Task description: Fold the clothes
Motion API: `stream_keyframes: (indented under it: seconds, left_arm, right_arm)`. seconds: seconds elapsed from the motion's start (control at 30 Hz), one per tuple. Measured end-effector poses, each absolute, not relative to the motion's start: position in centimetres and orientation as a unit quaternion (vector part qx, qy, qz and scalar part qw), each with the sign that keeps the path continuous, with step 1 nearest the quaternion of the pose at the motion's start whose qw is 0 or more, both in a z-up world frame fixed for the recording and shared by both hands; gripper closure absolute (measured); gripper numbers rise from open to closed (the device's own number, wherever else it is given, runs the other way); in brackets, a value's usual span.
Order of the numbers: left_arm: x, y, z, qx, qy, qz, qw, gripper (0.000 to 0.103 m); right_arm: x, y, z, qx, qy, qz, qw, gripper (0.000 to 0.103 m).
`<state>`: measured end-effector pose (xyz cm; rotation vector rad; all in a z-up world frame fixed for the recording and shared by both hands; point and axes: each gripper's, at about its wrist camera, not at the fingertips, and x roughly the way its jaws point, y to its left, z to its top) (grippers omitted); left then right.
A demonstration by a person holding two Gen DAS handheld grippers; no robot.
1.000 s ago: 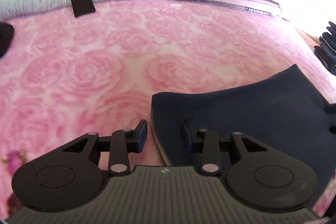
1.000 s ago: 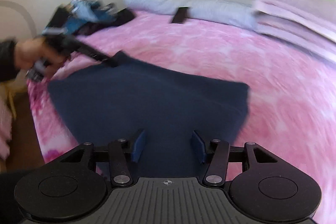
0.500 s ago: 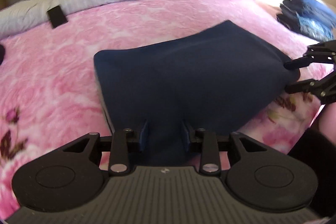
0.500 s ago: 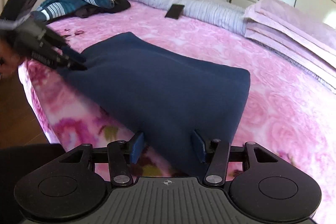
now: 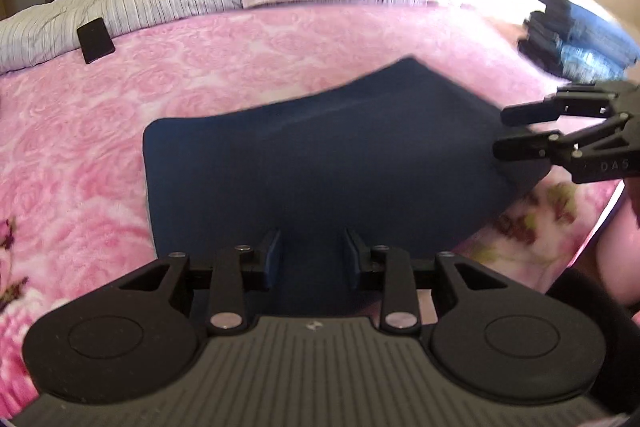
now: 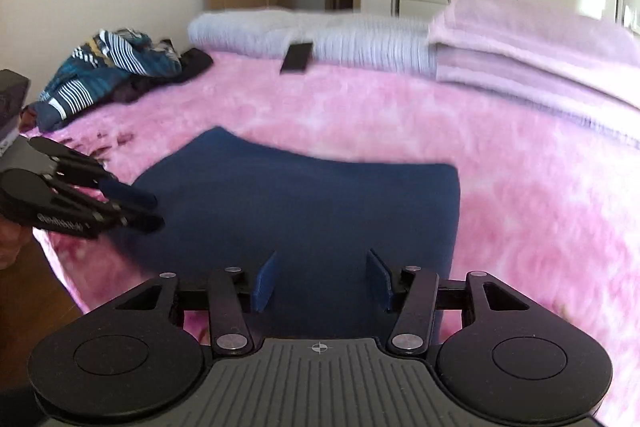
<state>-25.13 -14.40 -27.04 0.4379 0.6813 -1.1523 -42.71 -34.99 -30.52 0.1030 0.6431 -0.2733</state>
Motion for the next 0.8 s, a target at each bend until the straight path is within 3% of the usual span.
stream_keyframes:
  seconds: [0.7, 0.8]
  left_arm:
    - [-26.4, -14.6, -27.1, 0.224, 0.302, -0.507, 0.776, 0.074]
    - [-26.4, -14.5, -27.1, 0.227, 0.299, -0.507, 0.776, 0.074]
  right_arm:
    - [-43.5, -34.3, -31.9, 0.026, 0.330, -0.134, 0.934, 0.050]
    - [-43.5, -33.4, -31.4, 0.002, 0.345, -0.136, 0.929, 0.040]
